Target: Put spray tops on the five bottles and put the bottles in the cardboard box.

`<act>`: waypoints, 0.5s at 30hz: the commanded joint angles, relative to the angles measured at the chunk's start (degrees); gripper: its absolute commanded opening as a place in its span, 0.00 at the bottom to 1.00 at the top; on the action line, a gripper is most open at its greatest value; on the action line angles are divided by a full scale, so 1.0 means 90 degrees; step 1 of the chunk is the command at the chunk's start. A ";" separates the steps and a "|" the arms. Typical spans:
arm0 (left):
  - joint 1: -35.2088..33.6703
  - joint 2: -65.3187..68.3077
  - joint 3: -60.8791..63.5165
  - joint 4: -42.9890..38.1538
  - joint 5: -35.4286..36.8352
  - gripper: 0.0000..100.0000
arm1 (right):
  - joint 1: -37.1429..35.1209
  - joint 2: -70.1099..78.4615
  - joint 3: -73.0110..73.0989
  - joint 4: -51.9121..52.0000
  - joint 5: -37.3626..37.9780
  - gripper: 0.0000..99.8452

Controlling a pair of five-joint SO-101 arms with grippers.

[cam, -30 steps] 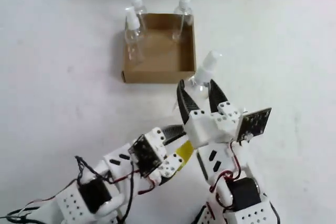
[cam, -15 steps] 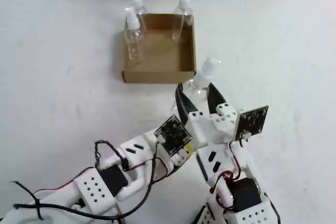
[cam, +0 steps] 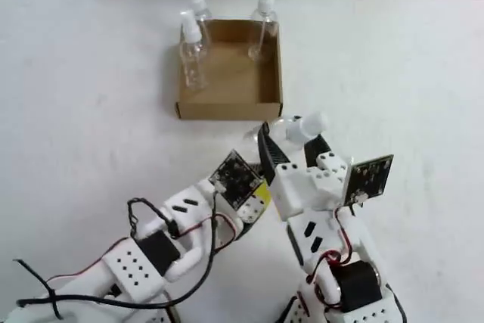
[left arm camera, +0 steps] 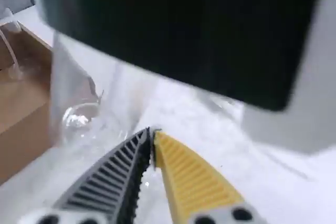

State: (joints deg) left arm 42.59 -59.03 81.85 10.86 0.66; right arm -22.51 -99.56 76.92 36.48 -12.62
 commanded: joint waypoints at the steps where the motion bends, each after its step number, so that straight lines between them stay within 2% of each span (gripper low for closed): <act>1: -0.0171 0.0024 -0.0400 -0.0234 -0.0039 0.02 | -0.0103 0.0083 -0.0264 0.0063 0.0000 0.02; 9: 0.0562 0.0005 -0.0088 0.0264 -0.0088 0.02 | 0.0405 0.0142 -0.0088 -0.0708 0.0068 0.02; 11: 0.0562 -0.0112 -0.0059 0.0440 -0.0088 0.02 | 0.0425 0.0161 -0.0068 -0.0913 0.0430 0.02; 15: 0.0200 -0.0874 -0.0059 0.1377 -0.0088 0.02 | 0.0454 0.0757 -0.0078 -0.1617 0.0713 0.02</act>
State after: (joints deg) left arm 46.64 -60.26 81.85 16.22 0.40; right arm -19.34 -97.01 77.10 26.81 -8.04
